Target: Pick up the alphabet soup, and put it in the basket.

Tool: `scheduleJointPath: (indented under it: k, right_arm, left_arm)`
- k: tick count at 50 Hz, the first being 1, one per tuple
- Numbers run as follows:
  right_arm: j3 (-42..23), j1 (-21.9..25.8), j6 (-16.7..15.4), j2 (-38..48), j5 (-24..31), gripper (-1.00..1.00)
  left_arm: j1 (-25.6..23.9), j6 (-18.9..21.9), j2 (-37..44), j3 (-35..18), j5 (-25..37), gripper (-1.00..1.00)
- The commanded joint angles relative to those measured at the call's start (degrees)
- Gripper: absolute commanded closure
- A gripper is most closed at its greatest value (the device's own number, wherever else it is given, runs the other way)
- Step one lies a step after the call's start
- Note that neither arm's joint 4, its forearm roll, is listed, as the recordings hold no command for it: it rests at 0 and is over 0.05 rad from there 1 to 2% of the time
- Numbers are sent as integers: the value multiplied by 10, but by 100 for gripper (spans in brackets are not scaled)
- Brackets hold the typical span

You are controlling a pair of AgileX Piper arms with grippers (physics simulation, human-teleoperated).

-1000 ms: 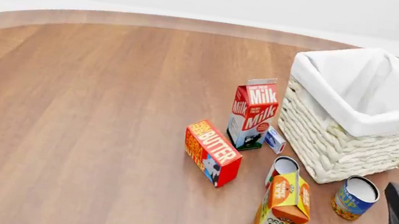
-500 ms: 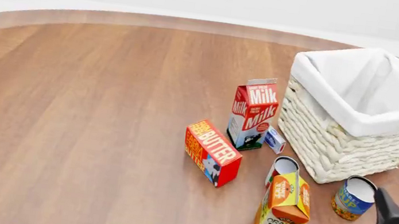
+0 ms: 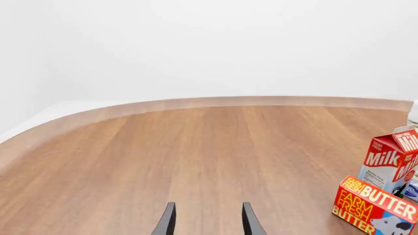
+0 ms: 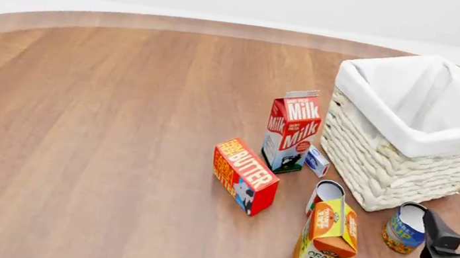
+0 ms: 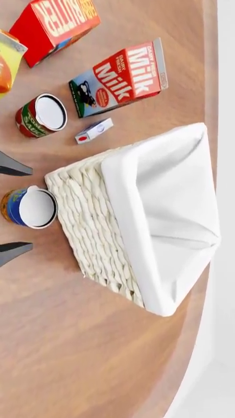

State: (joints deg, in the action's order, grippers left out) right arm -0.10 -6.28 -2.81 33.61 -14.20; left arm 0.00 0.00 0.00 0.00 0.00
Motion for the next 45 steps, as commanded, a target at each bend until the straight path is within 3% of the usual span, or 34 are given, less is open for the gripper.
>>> scheduleJointPath:
  k: [1, 16, 45]
  right_arm:
    - [1, -3, 4, 66, -50, -100]
    - [1, -11, 7, 122, -84, -100]
    - [1, -4, 16, 338, -264, -100]
  left_arm:
    - [0, 0, 0, 0, 0, -100]
    - [0, 0, 0, 0, 0, -100]
    - [0, 0, 0, 0, 0, -100]
